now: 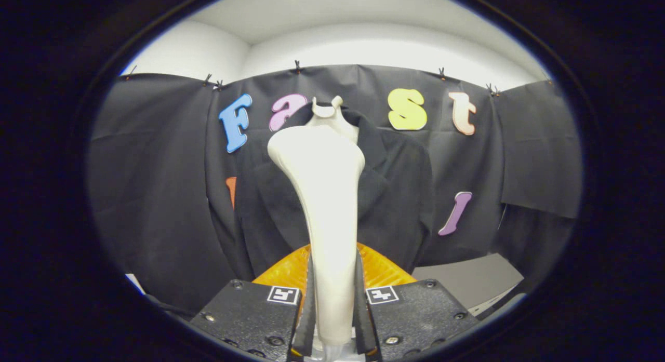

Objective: Iron the clothes twice with a garment steamer, once on the left side and once on the right side.

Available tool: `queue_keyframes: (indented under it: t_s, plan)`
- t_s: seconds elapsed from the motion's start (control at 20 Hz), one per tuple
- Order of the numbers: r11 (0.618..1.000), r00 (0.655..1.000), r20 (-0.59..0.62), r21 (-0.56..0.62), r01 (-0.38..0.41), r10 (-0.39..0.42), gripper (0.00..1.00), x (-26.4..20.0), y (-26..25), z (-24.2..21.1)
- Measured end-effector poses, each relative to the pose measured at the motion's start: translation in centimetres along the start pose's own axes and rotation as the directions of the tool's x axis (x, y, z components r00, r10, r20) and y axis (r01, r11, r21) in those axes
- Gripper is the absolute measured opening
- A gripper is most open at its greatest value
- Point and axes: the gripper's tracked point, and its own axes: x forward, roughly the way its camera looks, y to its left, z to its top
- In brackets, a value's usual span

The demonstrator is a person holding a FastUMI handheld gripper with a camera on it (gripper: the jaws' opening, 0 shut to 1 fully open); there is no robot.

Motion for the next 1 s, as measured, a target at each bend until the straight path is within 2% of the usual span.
queue_keyframes:
  t_s: [0.4, 1.0]
  plan:
    - [0.999, 1.000, 0.009, -0.044, 0.017, -0.017, 0.34, 1.8, 4.3, 2.2]
    - [0.978, 0.987, -0.073, -0.164, 0.131, -0.145, 0.34, 3.3, 3.3, -1.4]
